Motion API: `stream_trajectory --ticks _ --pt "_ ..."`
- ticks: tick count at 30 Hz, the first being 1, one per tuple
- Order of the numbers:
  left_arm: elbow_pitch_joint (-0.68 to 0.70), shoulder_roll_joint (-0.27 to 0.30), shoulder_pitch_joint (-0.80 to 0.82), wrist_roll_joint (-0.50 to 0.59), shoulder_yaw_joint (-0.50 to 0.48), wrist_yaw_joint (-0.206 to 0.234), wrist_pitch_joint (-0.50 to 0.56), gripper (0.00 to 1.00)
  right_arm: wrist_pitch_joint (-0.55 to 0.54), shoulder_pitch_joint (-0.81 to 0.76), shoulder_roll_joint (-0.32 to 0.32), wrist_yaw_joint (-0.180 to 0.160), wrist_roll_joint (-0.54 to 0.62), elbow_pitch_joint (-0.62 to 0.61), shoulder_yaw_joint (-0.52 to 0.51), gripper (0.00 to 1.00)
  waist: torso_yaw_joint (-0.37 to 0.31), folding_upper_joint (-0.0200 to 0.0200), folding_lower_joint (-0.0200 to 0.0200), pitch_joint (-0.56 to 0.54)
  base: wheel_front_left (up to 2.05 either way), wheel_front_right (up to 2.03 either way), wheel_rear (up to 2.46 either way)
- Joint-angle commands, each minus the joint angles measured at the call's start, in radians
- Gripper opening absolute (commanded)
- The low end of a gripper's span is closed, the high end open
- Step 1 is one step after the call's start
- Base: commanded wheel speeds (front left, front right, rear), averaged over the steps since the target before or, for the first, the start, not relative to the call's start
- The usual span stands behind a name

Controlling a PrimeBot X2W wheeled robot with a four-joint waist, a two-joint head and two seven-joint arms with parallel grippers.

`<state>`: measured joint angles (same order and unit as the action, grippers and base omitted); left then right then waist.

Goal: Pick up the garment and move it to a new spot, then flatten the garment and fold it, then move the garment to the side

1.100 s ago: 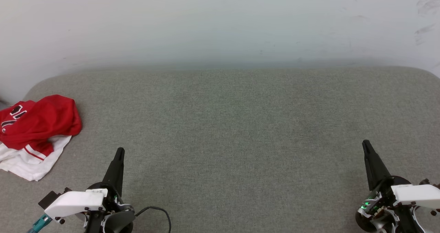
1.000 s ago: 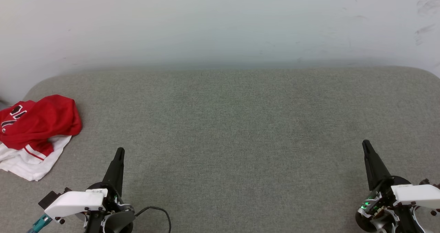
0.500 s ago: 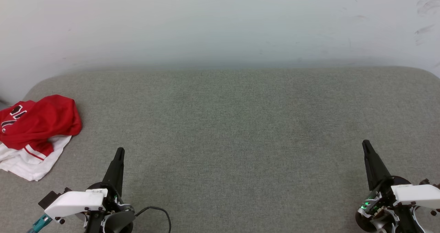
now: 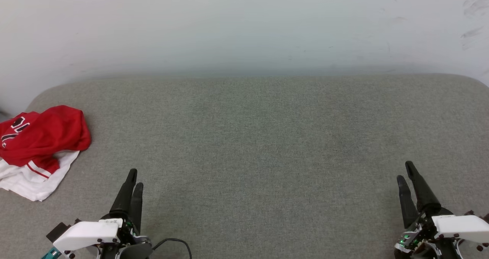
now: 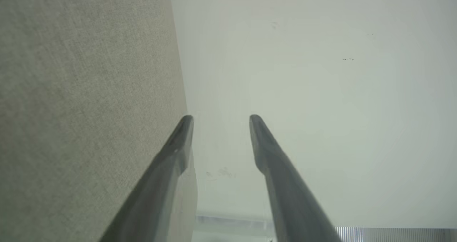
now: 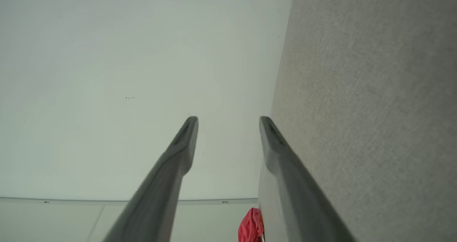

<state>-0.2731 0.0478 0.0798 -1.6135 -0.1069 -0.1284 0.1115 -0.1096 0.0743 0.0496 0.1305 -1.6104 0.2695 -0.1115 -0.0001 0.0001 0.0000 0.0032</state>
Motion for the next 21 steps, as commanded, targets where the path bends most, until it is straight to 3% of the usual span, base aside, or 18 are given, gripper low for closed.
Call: stream_trajectory --ticks 1,13,21 --pt "0.037 0.002 0.017 -0.002 0.025 -0.001 -0.017 1.00 0.025 0.006 0.001 0.000 0.010 -0.043 0.020 1.00 0.000 -0.0001 0.0000 0.000 0.00 0.00 0.00" --pt "0.105 0.002 0.012 0.011 0.084 -0.001 -0.071 1.00 0.083 -0.021 0.001 0.000 0.034 -0.117 0.056 1.00 0.002 -0.0001 0.0000 0.001 0.00 0.00 0.00" --pt "0.148 0.019 0.011 0.136 0.122 -0.001 -0.126 1.00 0.125 -0.041 0.010 0.000 0.177 -0.156 0.060 1.00 0.005 -0.0001 0.0000 -0.002 0.00 0.00 0.00"
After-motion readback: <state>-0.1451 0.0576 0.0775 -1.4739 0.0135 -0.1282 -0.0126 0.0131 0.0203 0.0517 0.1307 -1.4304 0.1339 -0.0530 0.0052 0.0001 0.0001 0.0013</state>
